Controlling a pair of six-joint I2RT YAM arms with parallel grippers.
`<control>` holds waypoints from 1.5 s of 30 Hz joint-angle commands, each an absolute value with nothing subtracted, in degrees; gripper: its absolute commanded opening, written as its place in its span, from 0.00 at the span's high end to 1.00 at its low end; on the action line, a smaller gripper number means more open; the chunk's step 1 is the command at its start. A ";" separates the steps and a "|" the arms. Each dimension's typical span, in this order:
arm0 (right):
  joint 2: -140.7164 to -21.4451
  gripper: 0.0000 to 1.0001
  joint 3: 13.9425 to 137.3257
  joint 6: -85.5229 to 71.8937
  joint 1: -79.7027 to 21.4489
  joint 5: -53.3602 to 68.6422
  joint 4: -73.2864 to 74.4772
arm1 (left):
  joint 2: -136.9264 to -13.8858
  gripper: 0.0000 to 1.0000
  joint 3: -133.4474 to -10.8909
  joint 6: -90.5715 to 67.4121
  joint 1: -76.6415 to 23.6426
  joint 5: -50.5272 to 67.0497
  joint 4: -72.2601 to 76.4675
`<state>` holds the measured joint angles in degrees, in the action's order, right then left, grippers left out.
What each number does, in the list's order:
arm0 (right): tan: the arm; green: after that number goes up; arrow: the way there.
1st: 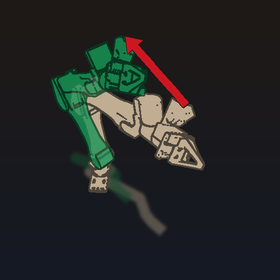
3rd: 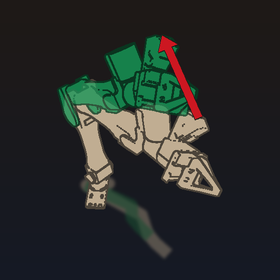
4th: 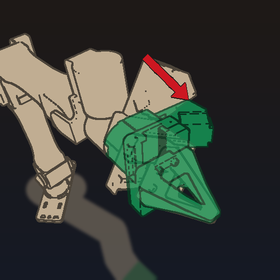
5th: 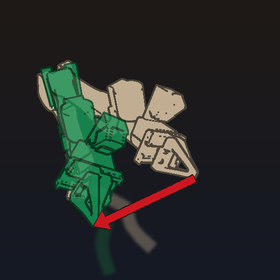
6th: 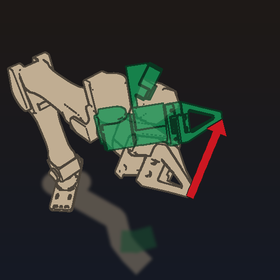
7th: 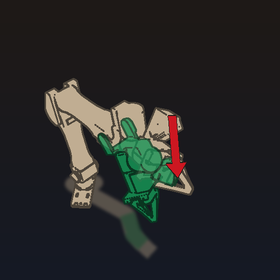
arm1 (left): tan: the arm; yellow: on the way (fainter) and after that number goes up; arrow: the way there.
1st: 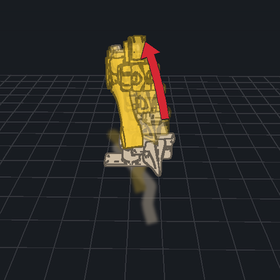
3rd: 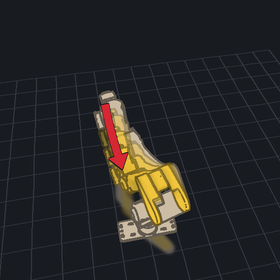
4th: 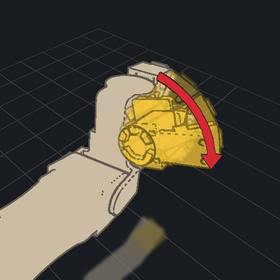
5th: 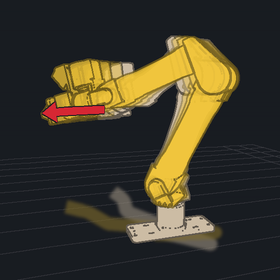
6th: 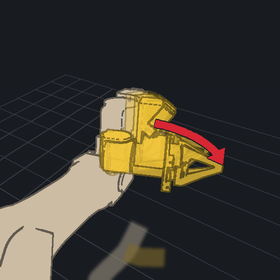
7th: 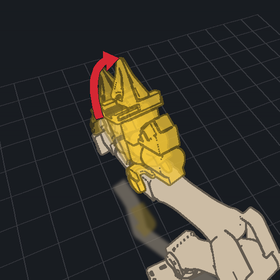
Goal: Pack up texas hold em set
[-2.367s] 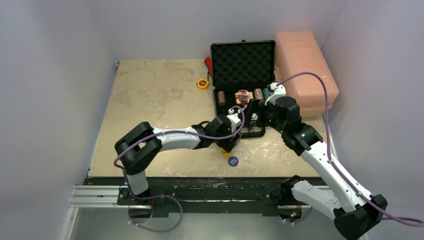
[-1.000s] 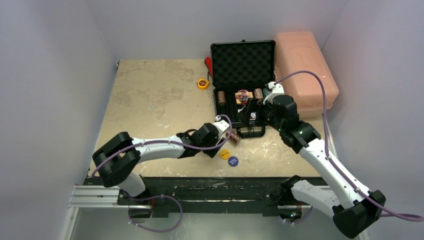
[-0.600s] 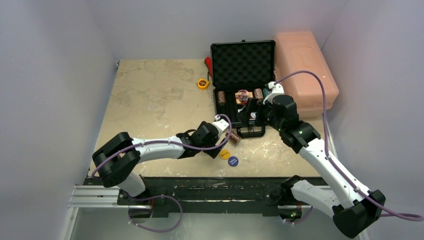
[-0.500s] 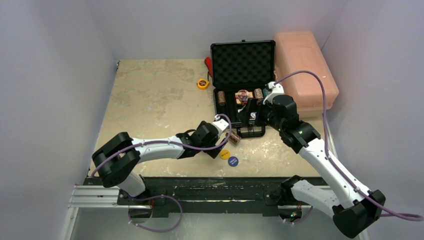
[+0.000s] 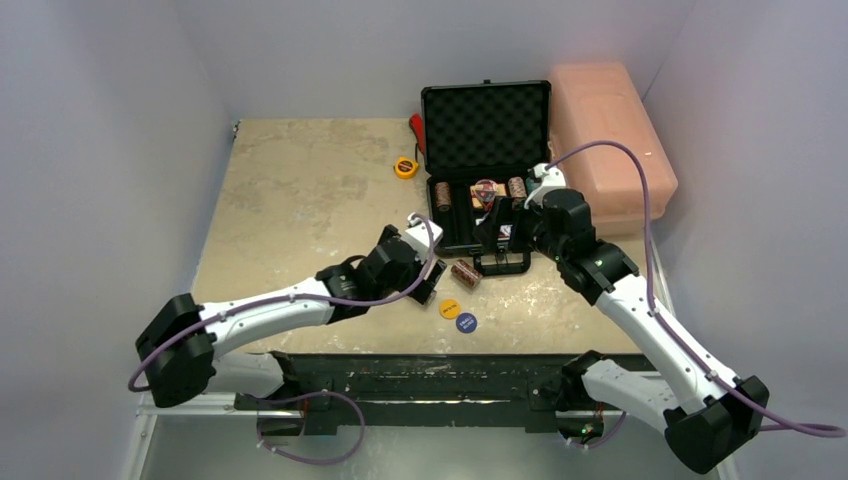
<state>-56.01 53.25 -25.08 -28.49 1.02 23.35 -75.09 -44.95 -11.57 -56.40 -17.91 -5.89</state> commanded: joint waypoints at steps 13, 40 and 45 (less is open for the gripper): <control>-62.67 0.01 56.75 -20.34 -28.54 5.36 20.98 | -55.47 0.03 -57.72 -18.25 -56.71 -35.62 -37.91; -79.61 0.01 63.06 -15.83 -39.54 6.18 21.87 | -58.45 0.07 -60.91 -13.33 -56.64 -41.13 -54.35; -84.48 0.01 64.77 -16.08 -40.66 5.12 21.55 | -58.19 0.07 -61.06 -15.23 -56.53 -45.63 -56.54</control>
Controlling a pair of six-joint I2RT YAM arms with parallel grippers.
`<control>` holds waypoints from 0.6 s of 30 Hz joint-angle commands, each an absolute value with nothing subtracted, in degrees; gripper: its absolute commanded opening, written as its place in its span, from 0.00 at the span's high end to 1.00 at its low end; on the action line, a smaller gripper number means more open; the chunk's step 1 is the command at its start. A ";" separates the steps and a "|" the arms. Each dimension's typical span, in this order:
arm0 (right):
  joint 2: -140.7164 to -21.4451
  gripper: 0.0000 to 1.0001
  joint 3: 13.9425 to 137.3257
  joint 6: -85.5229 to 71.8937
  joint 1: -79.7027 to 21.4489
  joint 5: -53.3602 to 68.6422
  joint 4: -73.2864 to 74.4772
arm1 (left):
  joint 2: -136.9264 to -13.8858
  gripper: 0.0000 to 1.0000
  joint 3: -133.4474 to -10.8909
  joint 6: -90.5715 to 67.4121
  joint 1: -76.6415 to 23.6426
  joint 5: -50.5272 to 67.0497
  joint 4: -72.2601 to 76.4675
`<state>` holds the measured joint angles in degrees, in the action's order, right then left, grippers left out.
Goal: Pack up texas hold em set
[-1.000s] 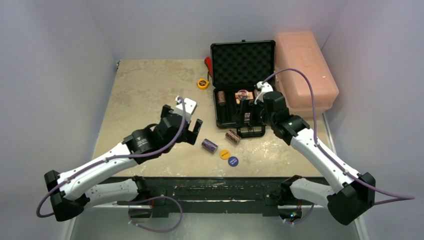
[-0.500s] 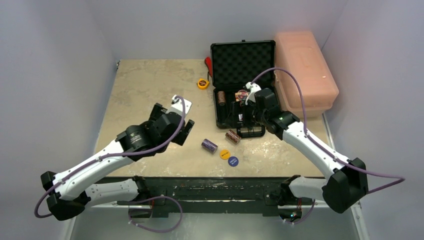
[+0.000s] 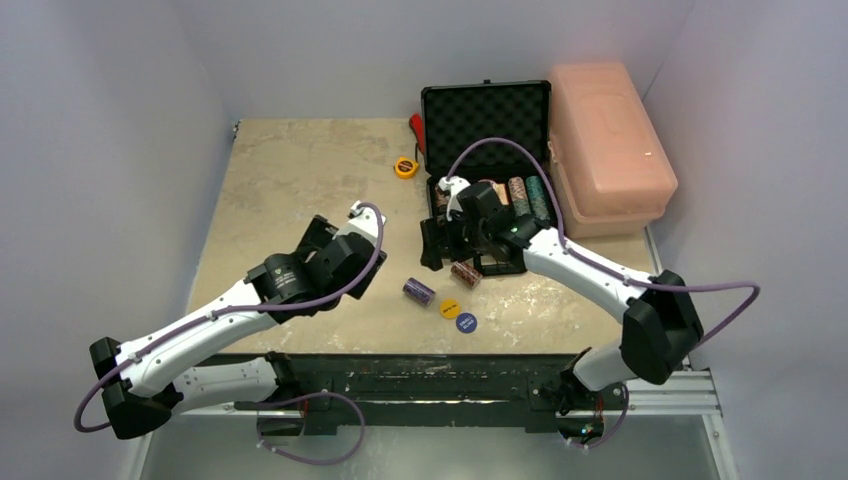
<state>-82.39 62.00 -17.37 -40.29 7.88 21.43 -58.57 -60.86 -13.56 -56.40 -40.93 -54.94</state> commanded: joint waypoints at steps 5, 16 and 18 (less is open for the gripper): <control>-88.40 0.01 66.91 -15.67 -41.84 4.08 21.75 | -57.69 0.07 -61.75 -17.90 -54.15 -49.25 -58.77; -95.45 0.04 70.81 -14.30 -45.02 0.94 23.29 | -52.20 0.05 -61.13 -18.55 -45.63 -46.69 -57.22; -97.04 0.07 71.97 -13.88 -45.63 0.63 24.11 | -51.99 0.04 -61.08 -18.55 -45.56 -46.79 -57.30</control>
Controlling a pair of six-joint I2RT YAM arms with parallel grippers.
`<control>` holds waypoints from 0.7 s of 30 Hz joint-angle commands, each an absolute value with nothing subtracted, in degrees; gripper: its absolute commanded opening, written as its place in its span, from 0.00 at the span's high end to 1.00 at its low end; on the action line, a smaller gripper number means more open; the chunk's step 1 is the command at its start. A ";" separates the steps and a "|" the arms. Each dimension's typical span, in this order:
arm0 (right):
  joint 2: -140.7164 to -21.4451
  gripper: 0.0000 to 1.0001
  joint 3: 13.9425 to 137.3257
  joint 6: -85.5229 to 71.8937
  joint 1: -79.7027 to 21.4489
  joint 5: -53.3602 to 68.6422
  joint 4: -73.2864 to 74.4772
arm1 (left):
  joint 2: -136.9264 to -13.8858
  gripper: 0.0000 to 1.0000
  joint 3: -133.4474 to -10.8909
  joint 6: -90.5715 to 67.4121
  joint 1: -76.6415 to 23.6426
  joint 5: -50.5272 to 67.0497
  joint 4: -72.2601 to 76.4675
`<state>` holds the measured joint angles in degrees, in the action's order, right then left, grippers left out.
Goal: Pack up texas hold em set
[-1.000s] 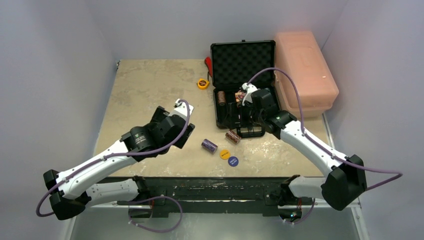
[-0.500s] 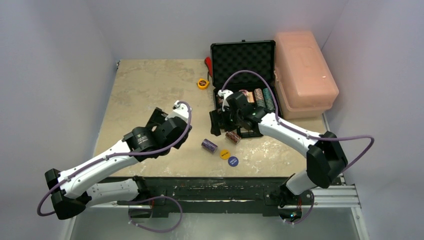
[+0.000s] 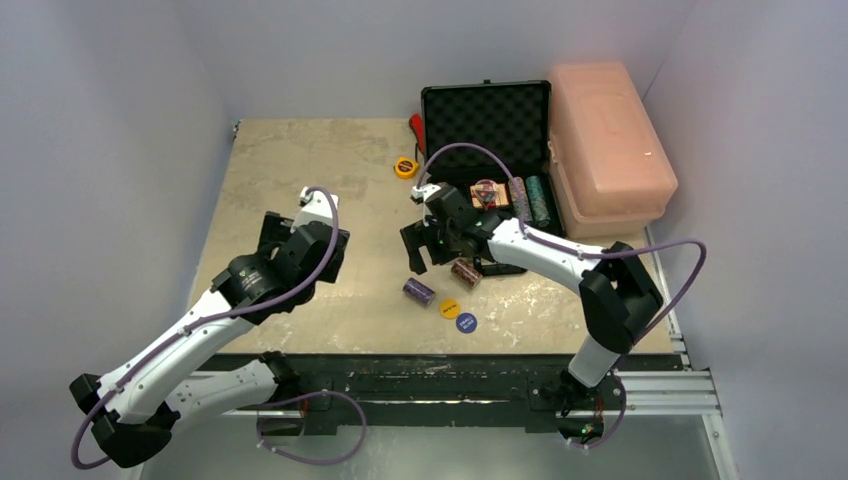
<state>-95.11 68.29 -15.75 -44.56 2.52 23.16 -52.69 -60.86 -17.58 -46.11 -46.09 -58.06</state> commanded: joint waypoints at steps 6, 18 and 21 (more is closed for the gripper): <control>-100.54 0.15 74.20 -10.97 -49.13 0.09 26.69 | -51.31 0.03 -60.74 -18.49 -45.36 -47.01 -57.19; -101.76 0.21 70.88 -9.90 -53.20 -0.18 26.15 | -50.80 0.02 -60.38 -18.19 -44.74 -46.76 -56.69; -103.19 0.24 71.25 -9.76 -53.96 -0.64 26.27 | -50.91 0.02 -60.38 -18.24 -44.53 -46.76 -56.70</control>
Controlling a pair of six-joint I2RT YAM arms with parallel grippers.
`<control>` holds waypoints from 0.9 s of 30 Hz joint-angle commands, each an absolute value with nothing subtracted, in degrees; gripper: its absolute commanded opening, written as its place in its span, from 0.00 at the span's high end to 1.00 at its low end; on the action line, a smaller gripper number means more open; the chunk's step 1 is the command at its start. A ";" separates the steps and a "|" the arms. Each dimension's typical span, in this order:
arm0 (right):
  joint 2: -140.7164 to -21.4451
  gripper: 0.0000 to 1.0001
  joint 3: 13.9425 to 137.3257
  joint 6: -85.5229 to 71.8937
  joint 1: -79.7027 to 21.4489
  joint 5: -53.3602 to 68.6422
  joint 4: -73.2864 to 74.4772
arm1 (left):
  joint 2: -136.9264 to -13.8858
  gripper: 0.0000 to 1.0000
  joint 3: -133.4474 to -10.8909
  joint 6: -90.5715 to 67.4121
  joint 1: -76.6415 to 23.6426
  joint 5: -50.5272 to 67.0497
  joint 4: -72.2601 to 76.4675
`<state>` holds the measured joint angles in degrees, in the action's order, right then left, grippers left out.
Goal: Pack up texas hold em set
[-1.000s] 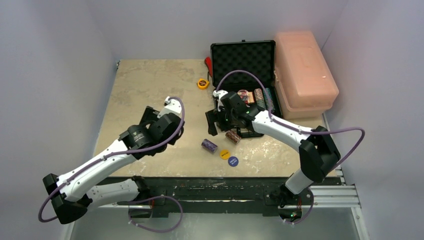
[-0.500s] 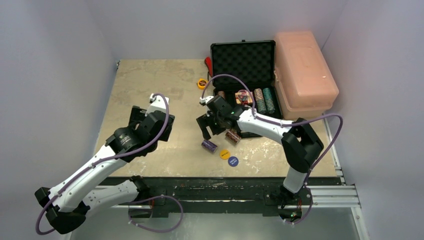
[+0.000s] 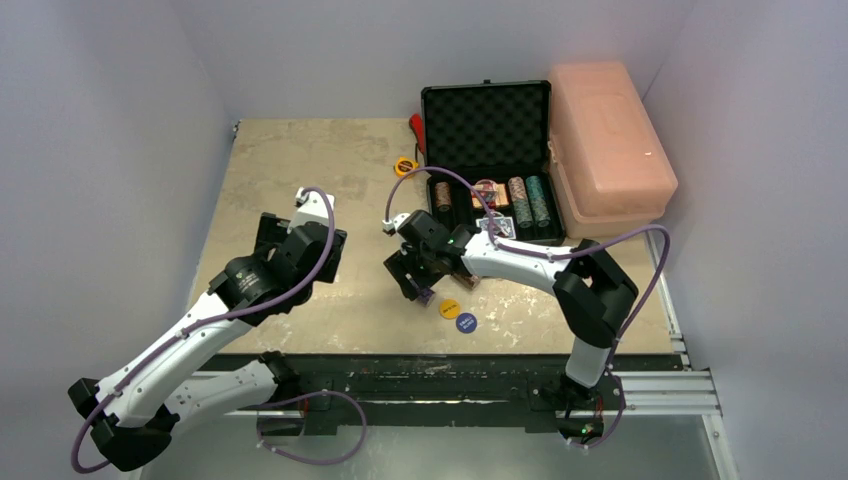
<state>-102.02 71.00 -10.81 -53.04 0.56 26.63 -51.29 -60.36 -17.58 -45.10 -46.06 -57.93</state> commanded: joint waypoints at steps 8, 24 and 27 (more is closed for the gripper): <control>-105.17 0.32 71.33 -9.91 -55.10 -3.15 26.18 | -50.10 0.02 -60.69 -19.61 -43.34 -46.23 -55.78; -107.14 0.70 71.79 -9.93 -55.46 -4.74 26.62 | -53.37 0.03 -61.00 -18.71 -42.36 -44.30 -56.08; -106.93 0.82 72.23 -10.08 -55.45 -4.66 26.84 | -53.35 0.04 -61.04 -18.72 -42.20 -44.17 -56.10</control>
